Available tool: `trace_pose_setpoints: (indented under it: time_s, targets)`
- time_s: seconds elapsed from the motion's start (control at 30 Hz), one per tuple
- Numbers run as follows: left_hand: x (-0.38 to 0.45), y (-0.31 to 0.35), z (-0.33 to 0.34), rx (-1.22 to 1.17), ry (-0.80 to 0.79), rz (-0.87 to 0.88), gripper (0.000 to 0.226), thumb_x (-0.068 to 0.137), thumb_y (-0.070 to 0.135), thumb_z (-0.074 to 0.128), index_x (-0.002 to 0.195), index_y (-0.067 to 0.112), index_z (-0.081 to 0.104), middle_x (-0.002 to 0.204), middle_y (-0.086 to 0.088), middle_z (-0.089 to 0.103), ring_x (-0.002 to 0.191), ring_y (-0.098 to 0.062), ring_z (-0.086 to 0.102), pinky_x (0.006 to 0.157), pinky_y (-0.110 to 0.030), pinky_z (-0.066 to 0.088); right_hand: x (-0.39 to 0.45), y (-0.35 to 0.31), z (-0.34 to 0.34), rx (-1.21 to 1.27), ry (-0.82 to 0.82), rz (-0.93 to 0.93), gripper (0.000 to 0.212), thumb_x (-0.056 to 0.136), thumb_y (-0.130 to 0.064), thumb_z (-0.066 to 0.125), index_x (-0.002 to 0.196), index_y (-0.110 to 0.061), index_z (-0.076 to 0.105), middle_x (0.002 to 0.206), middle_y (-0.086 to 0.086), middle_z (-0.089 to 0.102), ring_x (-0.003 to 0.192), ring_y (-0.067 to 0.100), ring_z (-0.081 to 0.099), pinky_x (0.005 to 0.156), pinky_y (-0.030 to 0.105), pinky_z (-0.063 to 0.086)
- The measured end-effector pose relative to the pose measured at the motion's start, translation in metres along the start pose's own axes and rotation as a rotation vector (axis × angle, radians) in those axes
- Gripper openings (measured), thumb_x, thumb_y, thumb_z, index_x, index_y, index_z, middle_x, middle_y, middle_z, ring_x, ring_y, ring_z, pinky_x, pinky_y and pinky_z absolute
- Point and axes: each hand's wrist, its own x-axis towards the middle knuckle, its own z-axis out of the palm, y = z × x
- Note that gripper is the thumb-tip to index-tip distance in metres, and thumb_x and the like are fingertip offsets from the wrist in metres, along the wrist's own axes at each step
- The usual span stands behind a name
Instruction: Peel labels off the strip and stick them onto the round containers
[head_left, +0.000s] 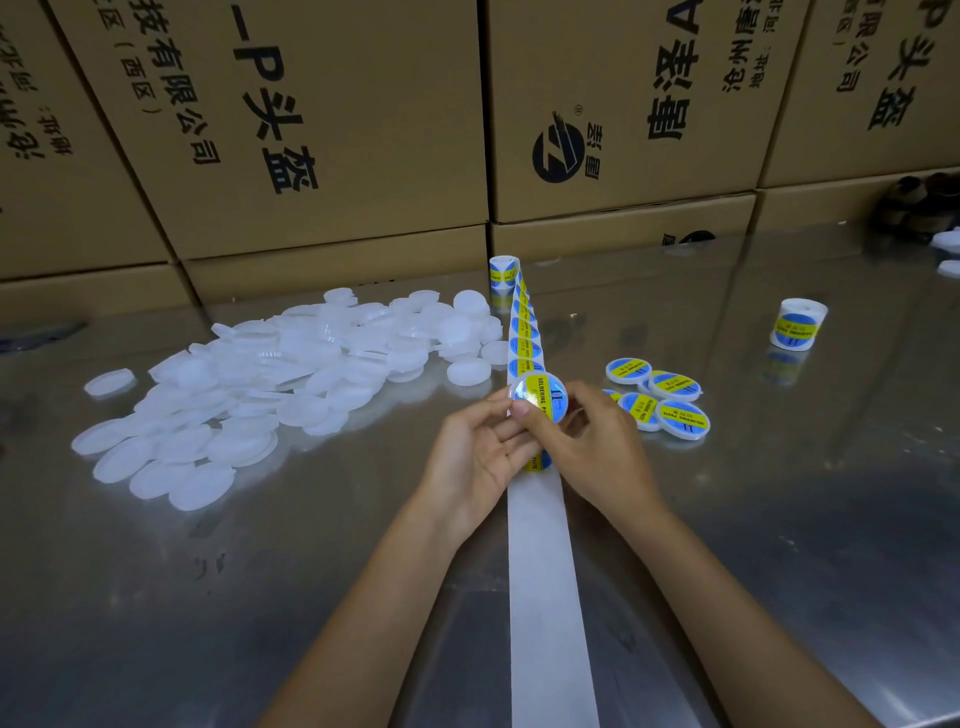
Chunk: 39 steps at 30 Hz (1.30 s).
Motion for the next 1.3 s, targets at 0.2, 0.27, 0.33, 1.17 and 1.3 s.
trace_pose_setpoints:
  time_s: [0.2,0.27,0.33,1.17,1.3]
  targets:
    - [0.001,-0.001,0.000,0.076,0.004,0.009,0.035,0.099,0.009,0.047,0.129,-0.004,0.059,0.122,-0.024,0.068,0.114,-0.030,0.068,0.096,-0.035,0.056,-0.001,0.000,-0.001,0.032,0.030,-0.012,0.030,0.092,-0.048,0.062,0.077,-0.022,0.065,0.058,-0.016,0.058,0.056,0.003,0.053,0.051,0.013,0.036]
    - [0.001,-0.002,-0.001,0.114,0.011,0.024,0.033,0.098,0.007,0.049,0.127,-0.004,0.060,0.121,-0.023,0.069,0.113,-0.029,0.069,0.094,-0.035,0.058,-0.001,0.001,-0.002,0.043,0.015,-0.002,0.038,0.095,-0.046,0.057,0.071,-0.018,0.061,0.053,-0.008,0.053,0.050,0.006,0.047,0.048,0.016,0.033]
    - [0.002,-0.002,-0.003,0.179,0.011,0.039,0.029,0.098,0.007,0.052,0.122,-0.004,0.063,0.120,-0.023,0.069,0.110,-0.029,0.069,0.092,-0.036,0.058,-0.001,0.000,-0.004,0.030,-0.003,-0.011,0.040,0.099,-0.041,0.053,0.066,-0.018,0.056,0.051,-0.006,0.051,0.050,0.007,0.045,0.048,0.019,0.031]
    - [-0.006,0.008,-0.003,0.487,0.310,0.402,0.024,0.085,0.015,0.077,0.096,-0.003,0.067,0.085,-0.008,0.078,0.073,-0.025,0.076,0.050,-0.028,0.059,-0.004,-0.017,-0.008,0.330,-0.252,0.020,0.031,0.076,-0.046,0.077,0.097,-0.024,0.070,0.088,-0.002,0.072,0.080,0.029,0.062,0.076,0.039,0.054]
    - [-0.007,0.009,-0.002,0.490,0.283,0.357,0.020,0.089,0.020,0.073,0.096,0.002,0.068,0.097,-0.014,0.076,0.076,-0.030,0.076,0.055,-0.032,0.061,-0.002,-0.013,-0.009,0.243,-0.193,-0.018,0.017,0.087,-0.040,0.071,0.094,-0.025,0.074,0.079,0.011,0.070,0.076,0.036,0.062,0.073,0.049,0.052]
